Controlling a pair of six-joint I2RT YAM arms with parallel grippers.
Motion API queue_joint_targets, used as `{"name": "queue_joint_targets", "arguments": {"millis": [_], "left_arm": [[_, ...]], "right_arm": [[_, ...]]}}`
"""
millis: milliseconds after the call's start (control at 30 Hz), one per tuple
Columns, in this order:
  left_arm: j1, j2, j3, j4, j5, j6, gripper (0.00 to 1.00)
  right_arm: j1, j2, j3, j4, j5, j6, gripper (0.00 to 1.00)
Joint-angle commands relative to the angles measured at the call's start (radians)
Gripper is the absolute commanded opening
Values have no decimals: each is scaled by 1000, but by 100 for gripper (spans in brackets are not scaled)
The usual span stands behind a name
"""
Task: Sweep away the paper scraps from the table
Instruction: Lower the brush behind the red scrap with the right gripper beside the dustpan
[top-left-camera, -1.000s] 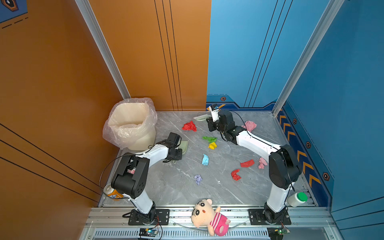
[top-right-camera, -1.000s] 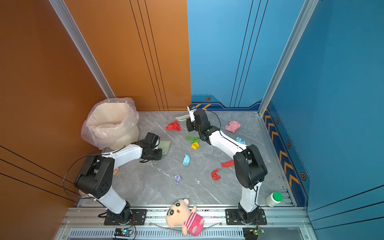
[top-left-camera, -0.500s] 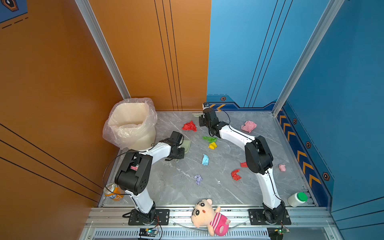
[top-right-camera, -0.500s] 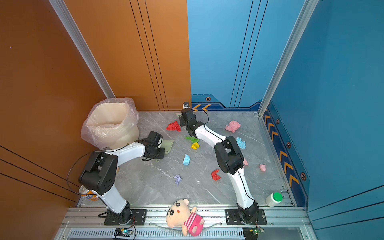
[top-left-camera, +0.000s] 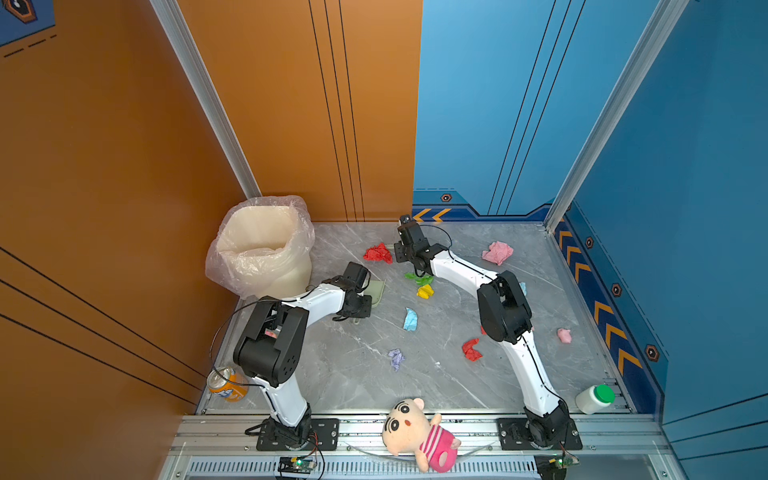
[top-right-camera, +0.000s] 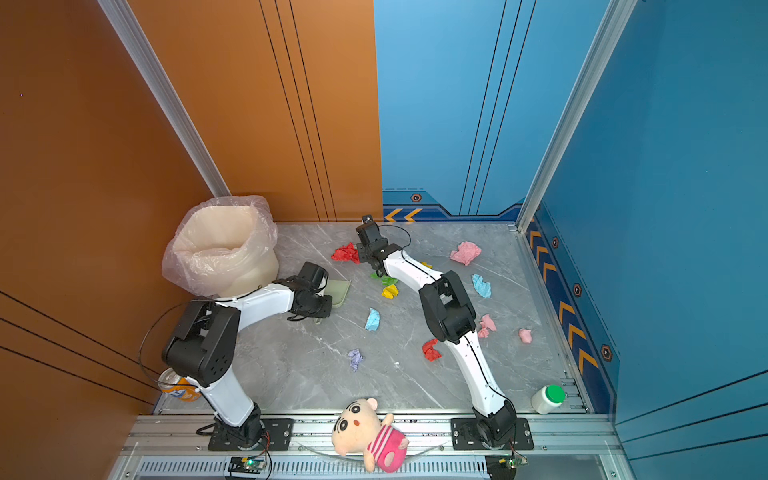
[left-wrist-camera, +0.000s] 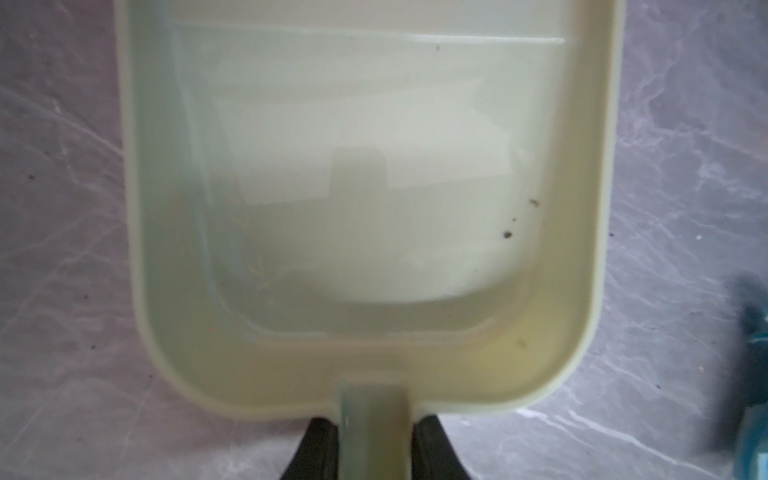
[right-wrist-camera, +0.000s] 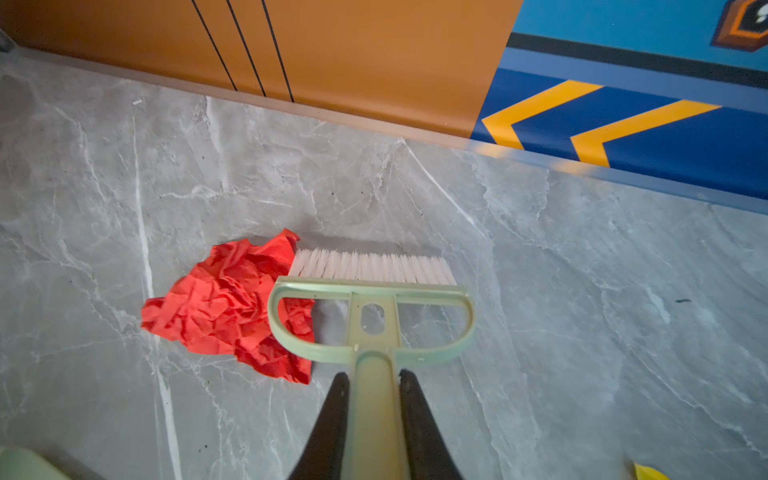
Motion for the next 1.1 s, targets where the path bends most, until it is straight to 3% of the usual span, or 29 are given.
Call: {"name": "queue_joint_targets", "arguments": {"millis": [0, 300, 767, 1067], "left_arm": [[-11, 22, 42, -38, 23, 20, 18], [-12, 10, 44, -69, 29, 25, 18], [-12, -31, 22, -160, 24, 26, 18], [-12, -59, 22, -169, 24, 22, 18]], "right_arm": [[17, 19, 33, -63, -18, -36, 0], [39, -7, -4, -98, -3, -89, 0], [42, -189, -157, 110, 33, -100, 0], [62, -74, -24, 113, -9, -78, 0]]}}
